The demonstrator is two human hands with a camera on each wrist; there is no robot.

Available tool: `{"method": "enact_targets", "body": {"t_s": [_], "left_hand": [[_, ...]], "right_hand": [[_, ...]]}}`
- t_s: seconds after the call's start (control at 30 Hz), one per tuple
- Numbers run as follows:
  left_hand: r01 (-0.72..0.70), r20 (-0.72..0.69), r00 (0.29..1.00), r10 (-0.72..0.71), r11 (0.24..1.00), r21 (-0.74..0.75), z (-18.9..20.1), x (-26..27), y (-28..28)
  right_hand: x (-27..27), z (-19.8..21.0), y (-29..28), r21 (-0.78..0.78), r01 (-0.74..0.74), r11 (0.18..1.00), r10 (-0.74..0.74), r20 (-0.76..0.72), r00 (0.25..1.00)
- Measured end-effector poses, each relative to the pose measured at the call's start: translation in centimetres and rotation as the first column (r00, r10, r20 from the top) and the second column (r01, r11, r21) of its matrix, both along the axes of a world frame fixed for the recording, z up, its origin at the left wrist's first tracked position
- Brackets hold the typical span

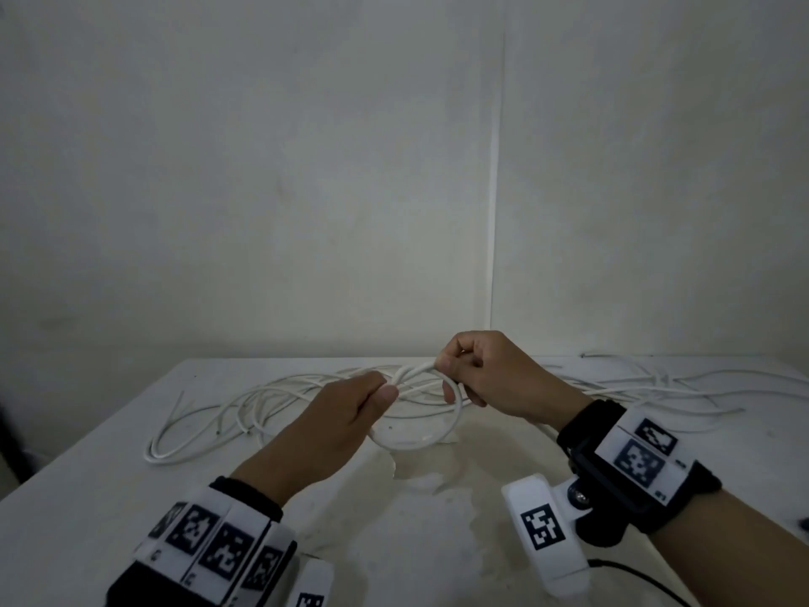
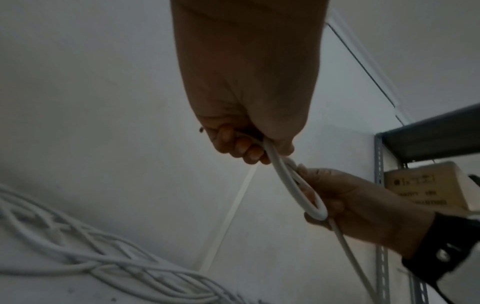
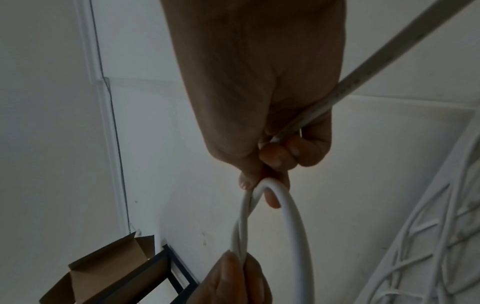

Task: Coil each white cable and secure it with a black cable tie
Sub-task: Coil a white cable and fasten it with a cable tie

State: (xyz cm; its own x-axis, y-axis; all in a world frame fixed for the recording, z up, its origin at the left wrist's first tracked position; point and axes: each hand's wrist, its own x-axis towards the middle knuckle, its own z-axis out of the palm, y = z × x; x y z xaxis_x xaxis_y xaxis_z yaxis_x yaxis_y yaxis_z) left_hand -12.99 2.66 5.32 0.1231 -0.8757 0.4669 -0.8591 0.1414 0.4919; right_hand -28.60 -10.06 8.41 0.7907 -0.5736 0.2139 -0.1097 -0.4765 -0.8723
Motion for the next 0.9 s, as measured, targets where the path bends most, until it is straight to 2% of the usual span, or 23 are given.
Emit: {"method": "enact_targets", "body": {"t_s": [0.1,0.17,0.23,0.33,0.4,0.47,0.53,0.6,0.67,0.83,0.9], "left_hand": [[0.027,0.061,0.998,-0.034,0.993,0.112,0.0,0.4,-0.1],[0.037,0.027,0.999,-0.04,0.993,0.115,0.1,0.3,-0.1],[0.026,-0.131,0.991,-0.016,0.997,0.078,0.5,0.0,-0.1],[0.055,-0.379,0.925,-0.012,0.993,0.103,0.9,-0.1,0.0],[0.117,-0.548,0.835,-0.058,0.99,0.074,1.0,-0.3,0.0],[0.148,-0.731,0.677,-0.084,0.989,0.023,0.9,-0.8,-0.2],[0.15,-0.83,0.55,-0.091,0.989,-0.009,0.8,-1.3,-0.5],[0.128,-0.865,0.493,-0.09,0.991,-0.031,0.8,-1.9,-0.9],[0.092,-0.864,0.498,-0.07,0.995,-0.028,0.9,-2.0,-1.2],[0.04,-0.767,0.641,-0.022,0.999,0.005,0.6,-2.0,-1.1],[0.014,-0.74,0.672,-0.007,1.0,0.003,0.6,-2.3,-1.1]], "right_hand": [[-0.2,-0.3,-0.1,-0.001,0.009,1.0,-0.009,0.003,1.0],[-0.2,-0.5,-0.2,-0.003,0.026,1.0,-0.026,0.017,1.0],[-0.1,-0.3,-0.3,-0.006,0.05,0.999,-0.05,0.051,0.997],[0.1,-0.2,-0.3,-0.008,0.063,0.998,-0.062,0.085,0.994],[0.2,-0.3,-0.2,0.001,0.059,0.998,-0.059,0.11,0.992],[0.2,-0.4,-0.1,0.002,0.066,0.998,-0.066,0.132,0.989],[0.3,-0.4,-0.1,0.012,0.075,0.997,-0.076,0.15,0.986],[0.3,-0.5,-0.2,0.033,0.073,0.997,-0.077,0.159,0.984],[0.4,-0.5,-0.2,0.054,0.064,0.996,-0.072,0.166,0.984],[0.5,-0.8,-0.3,0.094,0.057,0.994,-0.075,0.21,0.975],[0.5,-1.0,-0.4,0.072,0.058,0.996,-0.071,0.201,0.977]]}}
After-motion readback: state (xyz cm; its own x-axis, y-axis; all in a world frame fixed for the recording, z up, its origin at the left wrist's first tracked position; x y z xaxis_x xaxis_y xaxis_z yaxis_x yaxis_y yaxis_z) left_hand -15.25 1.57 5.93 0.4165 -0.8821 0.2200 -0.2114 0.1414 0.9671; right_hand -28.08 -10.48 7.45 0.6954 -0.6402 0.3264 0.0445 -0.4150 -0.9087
